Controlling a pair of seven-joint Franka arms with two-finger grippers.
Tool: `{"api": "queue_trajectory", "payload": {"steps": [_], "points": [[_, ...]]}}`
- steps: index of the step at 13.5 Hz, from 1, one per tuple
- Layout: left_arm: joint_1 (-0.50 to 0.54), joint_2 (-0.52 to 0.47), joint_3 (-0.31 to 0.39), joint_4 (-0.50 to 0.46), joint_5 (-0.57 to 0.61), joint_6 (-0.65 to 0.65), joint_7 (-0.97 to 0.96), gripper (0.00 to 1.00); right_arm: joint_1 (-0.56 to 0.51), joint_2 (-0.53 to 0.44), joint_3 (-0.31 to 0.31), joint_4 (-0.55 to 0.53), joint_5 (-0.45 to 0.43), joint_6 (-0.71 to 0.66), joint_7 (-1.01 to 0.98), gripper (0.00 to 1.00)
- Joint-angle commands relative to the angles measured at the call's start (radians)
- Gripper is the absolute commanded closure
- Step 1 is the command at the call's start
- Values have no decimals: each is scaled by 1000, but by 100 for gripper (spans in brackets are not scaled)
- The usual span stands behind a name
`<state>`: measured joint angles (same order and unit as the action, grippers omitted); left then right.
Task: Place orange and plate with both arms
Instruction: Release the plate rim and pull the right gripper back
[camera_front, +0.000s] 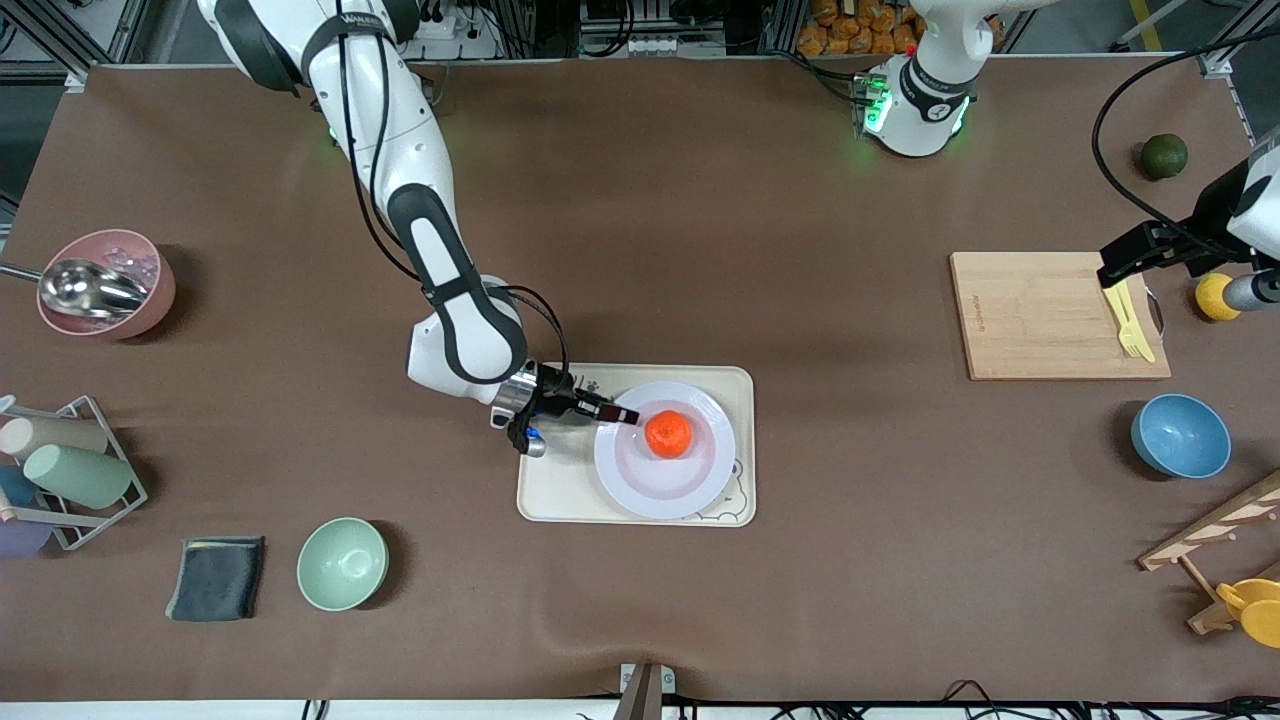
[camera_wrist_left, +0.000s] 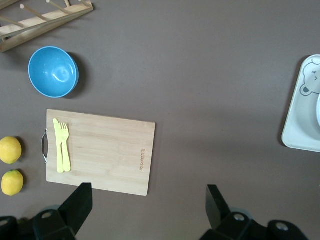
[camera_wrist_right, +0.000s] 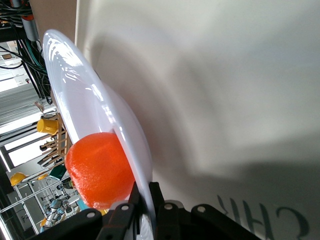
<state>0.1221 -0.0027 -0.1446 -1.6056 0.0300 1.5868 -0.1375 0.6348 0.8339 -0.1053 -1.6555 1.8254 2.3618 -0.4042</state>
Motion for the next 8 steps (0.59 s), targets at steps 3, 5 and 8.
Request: {"api": "queue_trajectory", "payload": {"steps": [3,5,8], "points": [[11,-23,6,23,-10,-14,23,0,-30,16,12,31,-34,-7,18,0],[13,-28,6,23,-10,-50,25,0,-27,16,13,33,-34,-7,19,0],[4,-42,-9,24,-9,-63,18,0,-32,13,12,31,-34,-7,16,0]]}}
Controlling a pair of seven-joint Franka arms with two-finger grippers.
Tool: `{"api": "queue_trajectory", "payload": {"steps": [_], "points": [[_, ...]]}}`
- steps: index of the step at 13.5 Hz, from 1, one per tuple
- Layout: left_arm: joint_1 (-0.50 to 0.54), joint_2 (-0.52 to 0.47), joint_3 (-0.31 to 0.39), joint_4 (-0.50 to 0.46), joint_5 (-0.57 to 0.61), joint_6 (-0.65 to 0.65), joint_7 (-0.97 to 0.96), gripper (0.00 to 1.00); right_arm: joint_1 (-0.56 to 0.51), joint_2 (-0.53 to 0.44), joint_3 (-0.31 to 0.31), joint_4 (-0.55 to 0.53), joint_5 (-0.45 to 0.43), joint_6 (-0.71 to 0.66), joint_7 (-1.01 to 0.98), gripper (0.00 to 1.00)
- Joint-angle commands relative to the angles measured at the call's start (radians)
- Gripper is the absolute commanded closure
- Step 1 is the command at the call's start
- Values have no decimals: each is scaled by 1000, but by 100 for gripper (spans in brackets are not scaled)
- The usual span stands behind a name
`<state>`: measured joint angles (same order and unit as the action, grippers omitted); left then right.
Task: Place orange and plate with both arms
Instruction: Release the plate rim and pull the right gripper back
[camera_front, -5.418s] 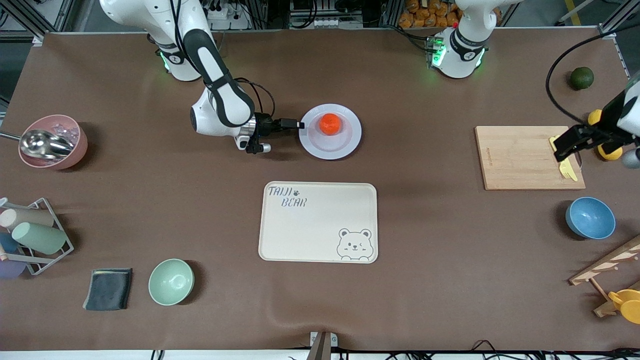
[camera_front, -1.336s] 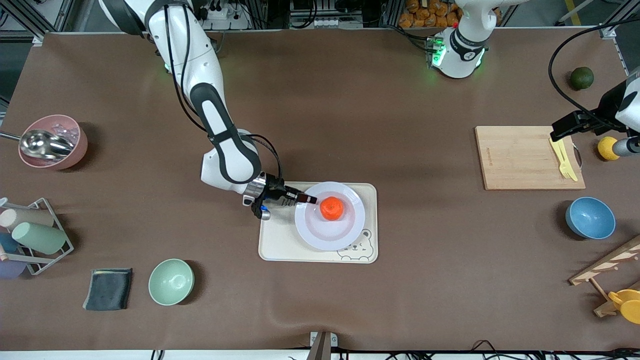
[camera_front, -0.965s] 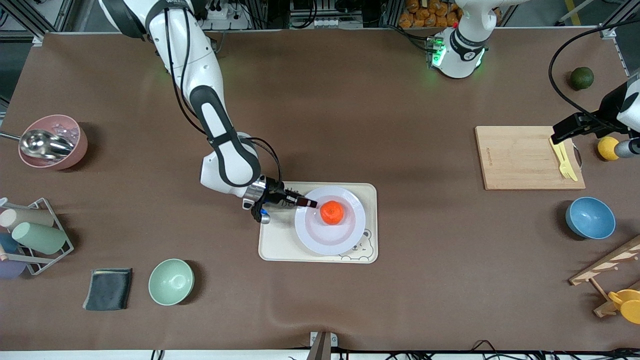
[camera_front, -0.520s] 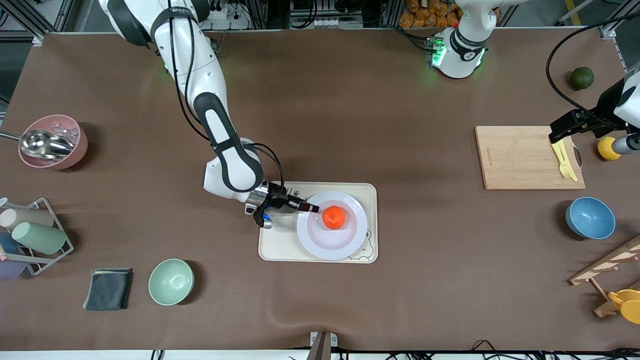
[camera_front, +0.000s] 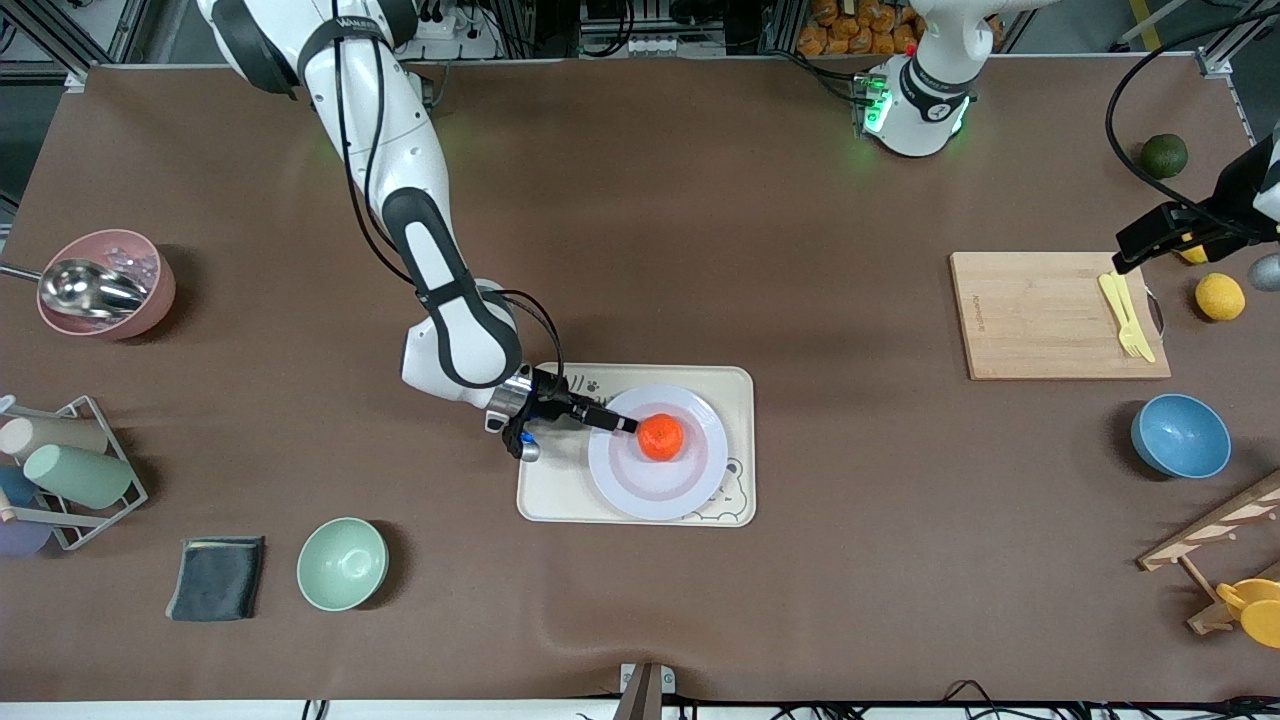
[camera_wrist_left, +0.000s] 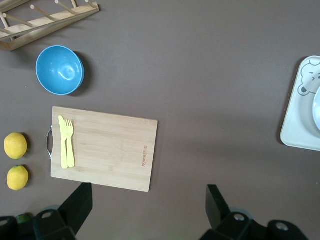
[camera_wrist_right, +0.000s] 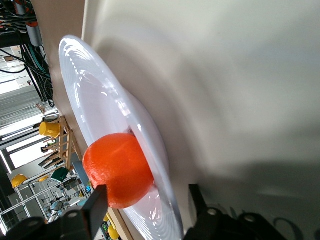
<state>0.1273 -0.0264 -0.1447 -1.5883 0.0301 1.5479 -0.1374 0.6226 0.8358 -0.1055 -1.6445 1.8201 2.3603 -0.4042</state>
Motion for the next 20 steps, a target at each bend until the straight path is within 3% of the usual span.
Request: {"api": "queue_trajectory", "payload": {"steps": [1,5,12,14,17,20], "points": [[-3,-15,-10,11,-7,-25,25,0,-23,8,12,20,-30,-6,16,0],[-3,-13,-21,36,-6,-52,27,0,-67,-1,12,20,-142,-7,21,0],[-2,-15,-19,44,-7,-65,36,0,-93,-127,10,-54,-192,-12,73,0],[-2,-17,-19,44,-7,-74,35,0,-106,-179,-5,-61,-305,-13,140,0],[-2,-18,-23,44,-7,-83,36,0,-145,-256,-8,-78,-587,-22,247,0],[0,-18,-26,45,-15,-86,36,0,-262,-314,-11,-83,-730,-232,255,0]]}}
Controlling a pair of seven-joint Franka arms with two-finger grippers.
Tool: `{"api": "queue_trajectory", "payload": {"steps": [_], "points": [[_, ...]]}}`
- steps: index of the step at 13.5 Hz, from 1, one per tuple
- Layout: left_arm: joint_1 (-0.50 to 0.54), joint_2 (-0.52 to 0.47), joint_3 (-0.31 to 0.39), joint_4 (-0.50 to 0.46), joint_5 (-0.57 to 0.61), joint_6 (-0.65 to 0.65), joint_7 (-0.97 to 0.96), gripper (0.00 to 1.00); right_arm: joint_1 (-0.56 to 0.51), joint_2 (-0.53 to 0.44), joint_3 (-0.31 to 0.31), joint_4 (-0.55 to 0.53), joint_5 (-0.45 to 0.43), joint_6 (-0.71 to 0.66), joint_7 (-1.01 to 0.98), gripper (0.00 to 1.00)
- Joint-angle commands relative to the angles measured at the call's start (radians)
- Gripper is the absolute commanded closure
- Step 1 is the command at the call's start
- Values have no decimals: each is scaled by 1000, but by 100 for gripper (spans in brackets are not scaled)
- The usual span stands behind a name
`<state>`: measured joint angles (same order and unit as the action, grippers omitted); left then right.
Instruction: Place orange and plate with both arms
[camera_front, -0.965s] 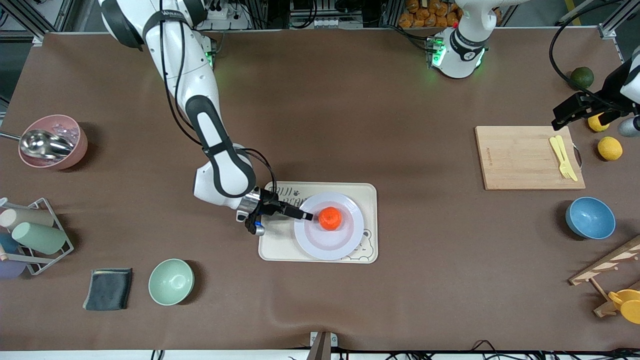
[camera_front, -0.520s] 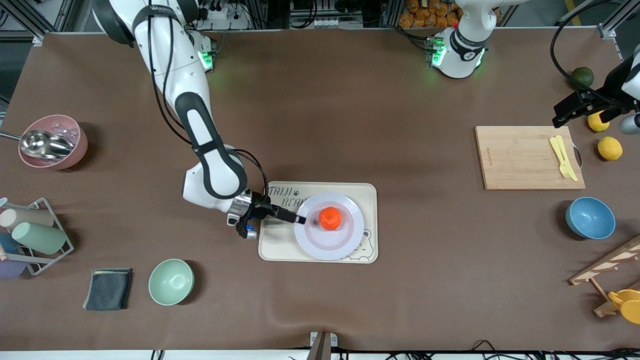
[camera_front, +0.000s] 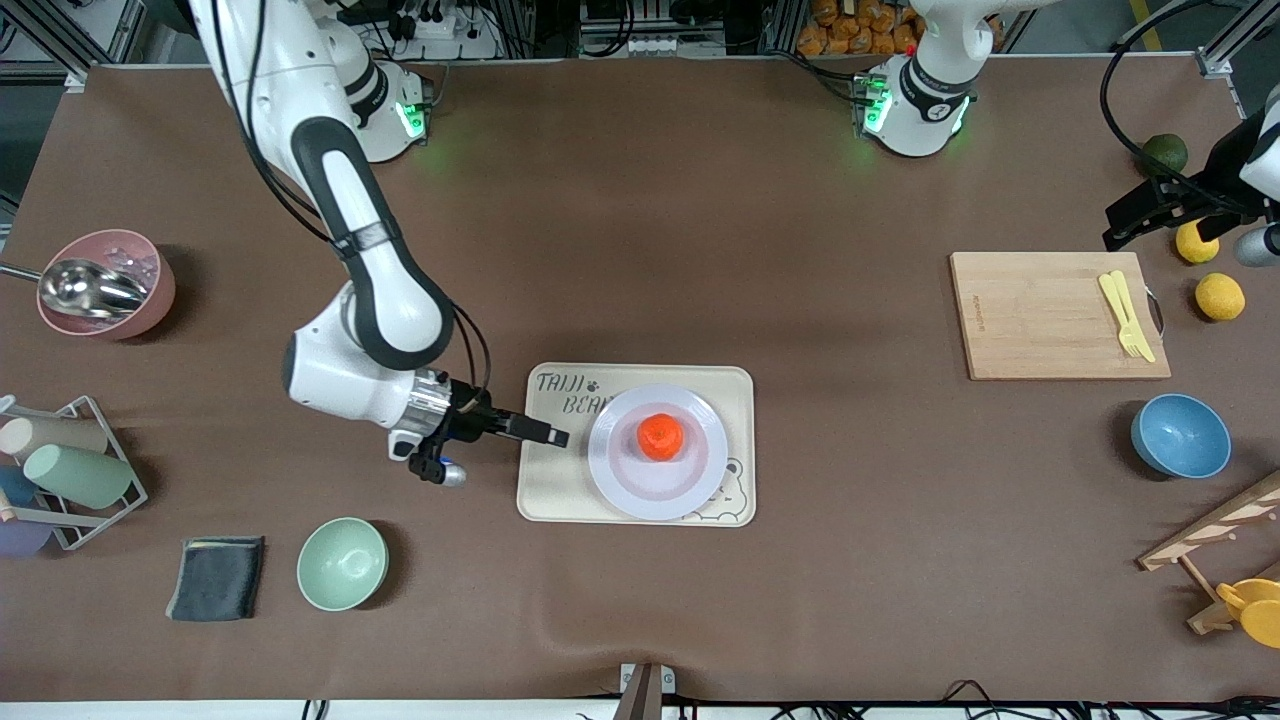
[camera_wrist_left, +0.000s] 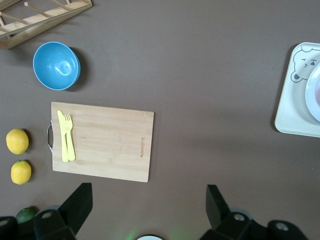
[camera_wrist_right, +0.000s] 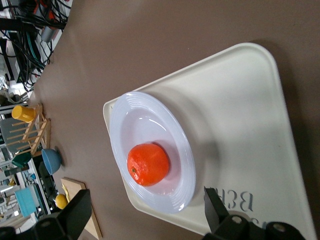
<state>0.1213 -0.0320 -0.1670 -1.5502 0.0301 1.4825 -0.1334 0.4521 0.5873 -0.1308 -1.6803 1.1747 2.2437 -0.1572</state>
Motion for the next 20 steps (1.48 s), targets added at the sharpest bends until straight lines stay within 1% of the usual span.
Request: {"api": "queue_trajectory", "payload": {"steps": [1,2,5,7,8,10,11,13,15,18,20], "points": [[8,-14,-3,7,-19,-21,34,0,-142,-81,11,-39,-163,-203,7,0],[8,-14,-3,21,-21,-21,34,0,-183,-99,8,-33,-255,-266,5,0],[8,-14,0,24,-24,-22,34,0,-271,-199,8,-27,-513,-407,1,0],[11,-14,0,25,-24,-48,38,0,-312,-268,8,-18,-636,-490,-5,0],[12,-16,1,25,-22,-54,38,0,-322,-314,7,-18,-718,-519,-4,0],[12,-22,4,27,-24,-64,38,0,-322,-418,10,-21,-948,-533,7,0],[12,-22,4,27,-24,-64,38,0,-326,-455,8,-18,-1022,-548,7,0],[12,-22,4,28,-24,-64,38,0,-375,-524,10,-22,-1084,-556,7,0],[12,-23,6,28,-24,-64,38,0,-412,-578,8,-25,-1124,-616,15,0],[14,-29,12,28,-24,-64,38,0,-418,-653,13,-21,-1162,-690,161,0],[14,-29,12,28,-21,-64,44,0,-414,-685,16,-22,-1176,-691,186,0]]}}
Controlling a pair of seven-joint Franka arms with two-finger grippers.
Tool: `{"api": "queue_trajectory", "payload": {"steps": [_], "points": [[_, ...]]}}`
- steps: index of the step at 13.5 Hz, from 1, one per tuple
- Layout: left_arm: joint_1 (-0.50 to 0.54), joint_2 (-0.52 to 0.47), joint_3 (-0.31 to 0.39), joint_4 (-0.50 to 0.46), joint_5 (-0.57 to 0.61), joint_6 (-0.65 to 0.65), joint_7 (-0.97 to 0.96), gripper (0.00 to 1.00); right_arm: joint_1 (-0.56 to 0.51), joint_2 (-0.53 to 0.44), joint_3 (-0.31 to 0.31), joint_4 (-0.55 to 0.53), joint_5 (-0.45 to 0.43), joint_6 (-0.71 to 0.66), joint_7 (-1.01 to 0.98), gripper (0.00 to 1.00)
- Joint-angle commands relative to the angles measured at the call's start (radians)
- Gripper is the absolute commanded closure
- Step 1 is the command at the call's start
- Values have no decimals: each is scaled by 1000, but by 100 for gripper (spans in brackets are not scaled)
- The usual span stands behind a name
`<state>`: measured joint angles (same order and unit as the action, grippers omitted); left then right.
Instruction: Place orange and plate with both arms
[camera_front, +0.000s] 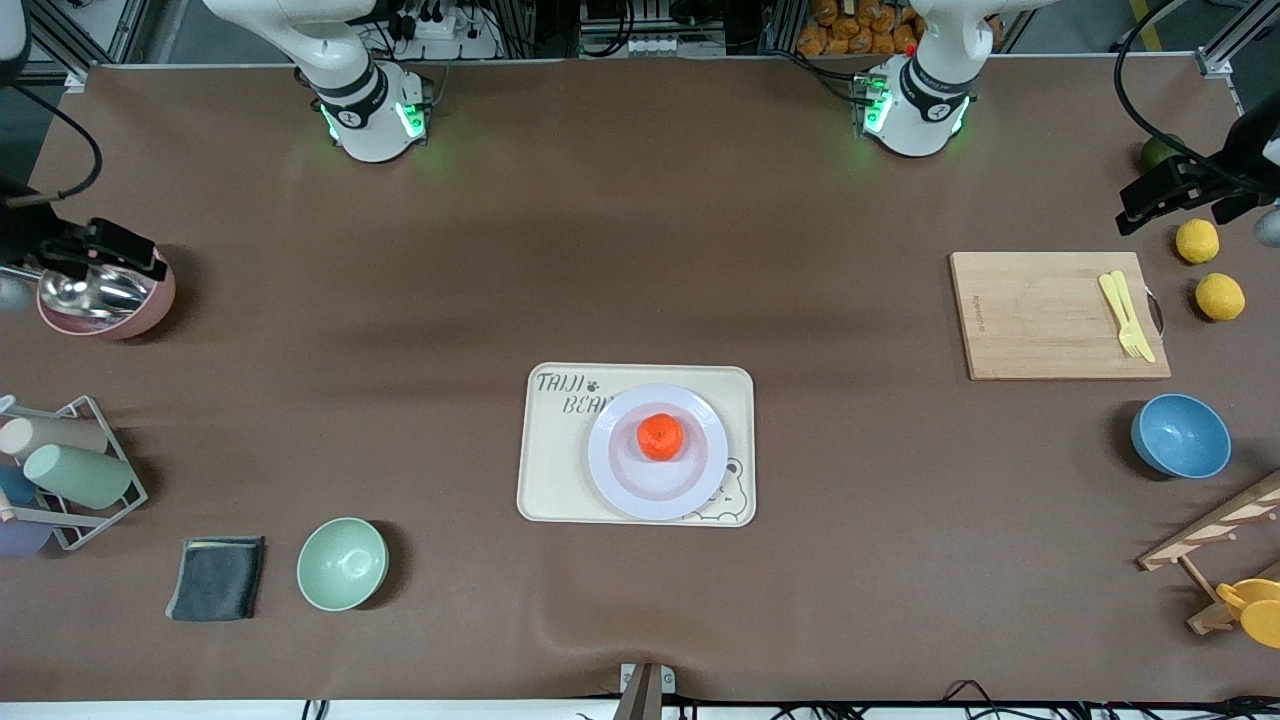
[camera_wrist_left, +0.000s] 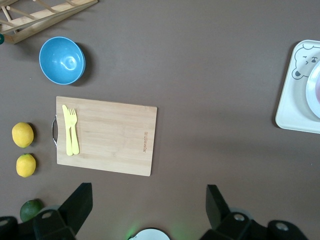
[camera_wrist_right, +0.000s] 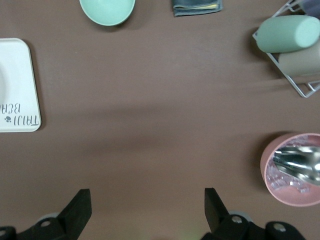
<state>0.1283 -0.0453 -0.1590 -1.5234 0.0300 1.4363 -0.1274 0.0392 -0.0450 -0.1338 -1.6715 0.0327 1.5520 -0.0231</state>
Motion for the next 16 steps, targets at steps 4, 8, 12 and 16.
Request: {"api": "queue_trajectory", "payload": {"steps": [4,8,12,16], "points": [[8,-10,6,15,-19,-17,72,0,-12,-105,13,-31,-45,-38,38,0],[8,-7,6,22,-10,-17,69,0,2,-93,23,-19,-66,-29,32,0],[8,-7,6,22,-7,-17,68,0,-9,-75,17,12,-56,-20,26,0],[7,-7,7,22,-9,-17,68,0,-5,-47,19,10,-30,-26,22,0]]}}
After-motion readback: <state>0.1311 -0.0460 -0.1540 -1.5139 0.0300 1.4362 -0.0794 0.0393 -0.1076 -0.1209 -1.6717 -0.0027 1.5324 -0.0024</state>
